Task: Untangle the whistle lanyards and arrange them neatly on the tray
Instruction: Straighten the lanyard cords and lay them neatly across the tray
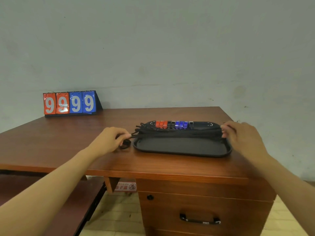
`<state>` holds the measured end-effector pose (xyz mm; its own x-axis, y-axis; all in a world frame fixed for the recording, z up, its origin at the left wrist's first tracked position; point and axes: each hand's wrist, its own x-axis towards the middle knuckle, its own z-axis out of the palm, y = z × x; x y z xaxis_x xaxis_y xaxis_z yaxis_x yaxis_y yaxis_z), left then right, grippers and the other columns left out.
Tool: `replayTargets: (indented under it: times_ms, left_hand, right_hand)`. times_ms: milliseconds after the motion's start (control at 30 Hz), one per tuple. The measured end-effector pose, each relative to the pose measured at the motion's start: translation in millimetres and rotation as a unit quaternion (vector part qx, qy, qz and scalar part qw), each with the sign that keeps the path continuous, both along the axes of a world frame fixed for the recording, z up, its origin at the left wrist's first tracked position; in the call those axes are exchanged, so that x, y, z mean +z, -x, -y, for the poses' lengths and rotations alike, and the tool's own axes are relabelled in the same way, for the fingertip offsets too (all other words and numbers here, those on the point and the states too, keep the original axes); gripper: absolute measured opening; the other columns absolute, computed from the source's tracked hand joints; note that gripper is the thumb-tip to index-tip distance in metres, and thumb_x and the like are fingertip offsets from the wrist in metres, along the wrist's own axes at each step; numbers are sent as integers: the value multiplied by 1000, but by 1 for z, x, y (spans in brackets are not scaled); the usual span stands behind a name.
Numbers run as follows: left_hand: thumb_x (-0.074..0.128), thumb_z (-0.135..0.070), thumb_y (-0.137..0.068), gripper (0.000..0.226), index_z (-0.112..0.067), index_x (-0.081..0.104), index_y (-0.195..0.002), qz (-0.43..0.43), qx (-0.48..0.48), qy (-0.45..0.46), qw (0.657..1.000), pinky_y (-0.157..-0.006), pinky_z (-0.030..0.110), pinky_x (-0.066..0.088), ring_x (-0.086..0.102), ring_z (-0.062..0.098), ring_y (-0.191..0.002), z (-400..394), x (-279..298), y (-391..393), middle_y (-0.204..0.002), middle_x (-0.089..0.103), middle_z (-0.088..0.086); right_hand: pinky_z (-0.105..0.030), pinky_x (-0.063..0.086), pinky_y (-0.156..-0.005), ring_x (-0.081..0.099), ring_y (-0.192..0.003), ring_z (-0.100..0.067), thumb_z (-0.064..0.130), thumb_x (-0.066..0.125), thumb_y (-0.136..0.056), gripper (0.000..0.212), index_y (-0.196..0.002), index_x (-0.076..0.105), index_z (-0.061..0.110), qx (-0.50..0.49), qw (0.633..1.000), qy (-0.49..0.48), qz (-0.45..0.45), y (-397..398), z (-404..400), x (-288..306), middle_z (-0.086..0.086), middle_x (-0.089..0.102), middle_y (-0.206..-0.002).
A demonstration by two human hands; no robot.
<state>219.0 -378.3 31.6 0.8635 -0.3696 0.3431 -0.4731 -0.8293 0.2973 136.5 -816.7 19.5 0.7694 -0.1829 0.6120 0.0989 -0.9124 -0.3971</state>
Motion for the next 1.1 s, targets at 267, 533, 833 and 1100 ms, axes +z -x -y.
replayTargets:
  times_ms: [267,533,833,1100]
  left_hand:
    - [62,-35,-97,16,-25,74,-101,45,49,32,997,-66,15,39,58,1,-79,13,-4,-41,-94,68,-10]
    - [66,-37,-95,17,-25,77,-100,46,51,10,998,-70,23,42,57,3,-79,30,-8,-75,-92,67,-10]
    - [65,-52,-90,22,-32,66,-99,20,51,-16,998,-66,21,43,58,2,-79,36,-9,-80,-93,65,-11]
    - [56,-48,-97,32,-22,63,-116,0,81,-38,996,-79,22,45,58,6,-90,-15,6,-45,-108,61,-4]
  right_hand:
    - [-33,46,-65,60,-67,-15,34,46,-103,37,-69,58,25,-57,997,-45,-28,-28,24,-22,11,60,-67]
    - [-25,43,-71,53,-64,-2,32,61,-98,16,-86,70,24,-57,996,-64,-25,-31,30,-26,10,62,-72]
    - [-22,44,-75,57,-74,0,33,68,-92,10,-90,73,25,-76,992,-102,-1,-31,35,-27,14,65,-82]
    - [-32,52,-73,59,-84,-13,40,56,-96,13,-94,63,30,-92,992,-74,32,-22,28,-25,5,63,-92]
